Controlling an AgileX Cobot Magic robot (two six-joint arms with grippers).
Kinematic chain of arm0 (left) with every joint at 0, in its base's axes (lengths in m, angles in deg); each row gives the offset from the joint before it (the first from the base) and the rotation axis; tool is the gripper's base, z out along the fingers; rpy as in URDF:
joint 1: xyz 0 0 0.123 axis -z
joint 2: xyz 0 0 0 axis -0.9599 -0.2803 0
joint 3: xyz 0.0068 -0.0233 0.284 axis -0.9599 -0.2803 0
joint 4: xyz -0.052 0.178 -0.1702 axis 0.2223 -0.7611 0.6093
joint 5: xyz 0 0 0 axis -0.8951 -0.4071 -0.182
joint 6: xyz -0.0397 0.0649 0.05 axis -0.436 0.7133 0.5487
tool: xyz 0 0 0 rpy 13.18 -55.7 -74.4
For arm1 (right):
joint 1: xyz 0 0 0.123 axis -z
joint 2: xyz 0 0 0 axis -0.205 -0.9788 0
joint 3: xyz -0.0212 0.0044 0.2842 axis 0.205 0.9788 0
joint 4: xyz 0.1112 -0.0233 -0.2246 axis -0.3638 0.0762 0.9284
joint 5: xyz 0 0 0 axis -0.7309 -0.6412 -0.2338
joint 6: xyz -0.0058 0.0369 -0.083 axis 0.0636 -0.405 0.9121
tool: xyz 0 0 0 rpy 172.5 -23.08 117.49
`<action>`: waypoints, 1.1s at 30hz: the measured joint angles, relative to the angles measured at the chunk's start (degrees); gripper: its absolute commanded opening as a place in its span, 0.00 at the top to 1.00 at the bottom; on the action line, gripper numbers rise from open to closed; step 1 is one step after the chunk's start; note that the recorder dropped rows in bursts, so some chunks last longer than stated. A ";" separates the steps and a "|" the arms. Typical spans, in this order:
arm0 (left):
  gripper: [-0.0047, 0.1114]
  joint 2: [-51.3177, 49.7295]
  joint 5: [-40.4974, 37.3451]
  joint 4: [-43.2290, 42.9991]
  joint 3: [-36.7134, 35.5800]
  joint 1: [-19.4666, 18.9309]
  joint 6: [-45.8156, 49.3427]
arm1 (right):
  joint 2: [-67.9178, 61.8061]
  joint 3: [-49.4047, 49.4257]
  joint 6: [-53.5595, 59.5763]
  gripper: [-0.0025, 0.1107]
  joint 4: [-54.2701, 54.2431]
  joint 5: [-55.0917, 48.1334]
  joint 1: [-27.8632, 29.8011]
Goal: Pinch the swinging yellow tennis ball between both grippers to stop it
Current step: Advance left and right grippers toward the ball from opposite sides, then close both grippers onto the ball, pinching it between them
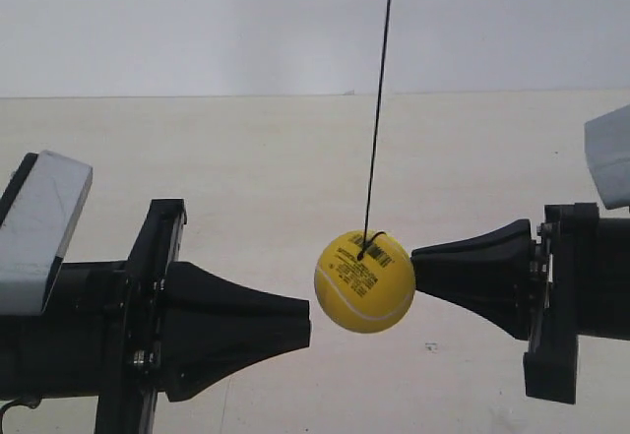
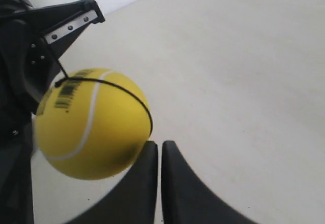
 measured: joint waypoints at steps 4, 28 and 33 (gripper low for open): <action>0.92 0.00 -0.11 0.80 0.00 0.00 0.00 | 0.00 0.00 -0.55 0.98 0.00 -1.71 0.00; 0.92 -3.33 -0.01 3.82 0.00 0.00 0.86 | 0.00 0.00 1.48 0.98 -0.70 6.24 0.00; 0.92 -3.89 -0.01 4.28 0.00 0.00 1.96 | 0.00 0.00 1.48 0.98 -0.70 6.38 0.00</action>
